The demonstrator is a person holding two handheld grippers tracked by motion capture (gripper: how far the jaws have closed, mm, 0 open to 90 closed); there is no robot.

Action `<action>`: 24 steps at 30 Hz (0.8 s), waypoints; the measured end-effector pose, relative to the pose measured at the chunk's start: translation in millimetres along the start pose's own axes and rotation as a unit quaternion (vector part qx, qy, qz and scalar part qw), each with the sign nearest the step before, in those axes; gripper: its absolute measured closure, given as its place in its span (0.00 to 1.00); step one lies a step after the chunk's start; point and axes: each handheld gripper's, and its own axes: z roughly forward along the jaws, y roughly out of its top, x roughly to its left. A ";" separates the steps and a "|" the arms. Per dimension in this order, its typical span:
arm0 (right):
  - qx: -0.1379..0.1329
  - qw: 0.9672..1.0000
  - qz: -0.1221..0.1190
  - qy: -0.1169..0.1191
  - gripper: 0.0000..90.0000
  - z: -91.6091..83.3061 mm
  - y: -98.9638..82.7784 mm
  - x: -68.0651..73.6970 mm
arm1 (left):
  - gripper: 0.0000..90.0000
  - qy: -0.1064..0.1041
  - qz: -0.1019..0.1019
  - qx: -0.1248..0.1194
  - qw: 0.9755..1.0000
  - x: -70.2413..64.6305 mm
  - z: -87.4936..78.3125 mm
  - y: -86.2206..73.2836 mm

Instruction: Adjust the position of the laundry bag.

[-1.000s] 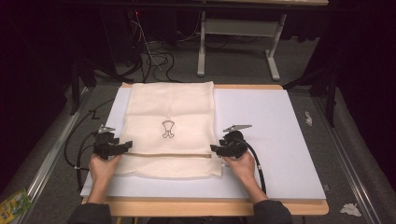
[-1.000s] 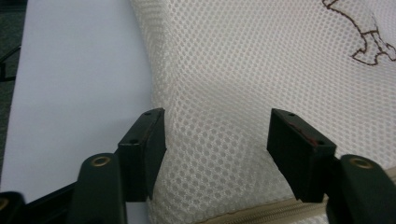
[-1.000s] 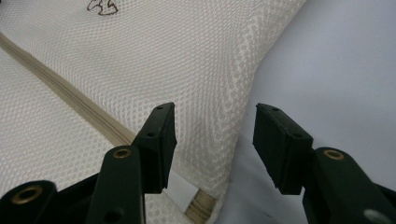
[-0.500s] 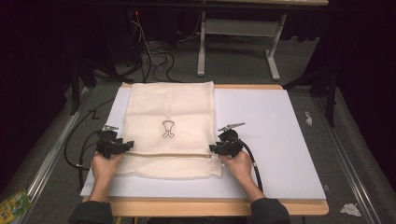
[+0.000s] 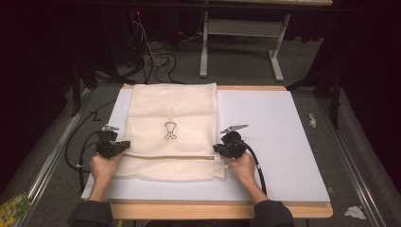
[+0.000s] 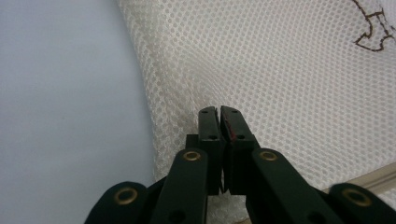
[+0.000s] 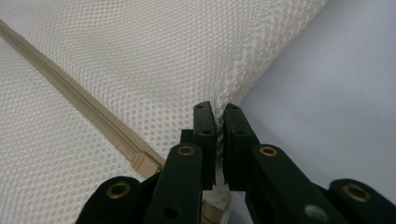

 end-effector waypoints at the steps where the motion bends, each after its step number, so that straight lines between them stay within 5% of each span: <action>1: -0.004 1.000 -0.002 0.001 0.97 -0.7 -0.1 -0.4 | 0.99 -0.002 0.000 -0.002 1.000 0.2 -0.5 -0.1; 24: -0.036 0.999 -0.003 -0.004 0.97 -21.1 -4.4 -10.5 | 1.00 -0.019 0.016 -0.058 0.998 -15.6 -12.0 7.2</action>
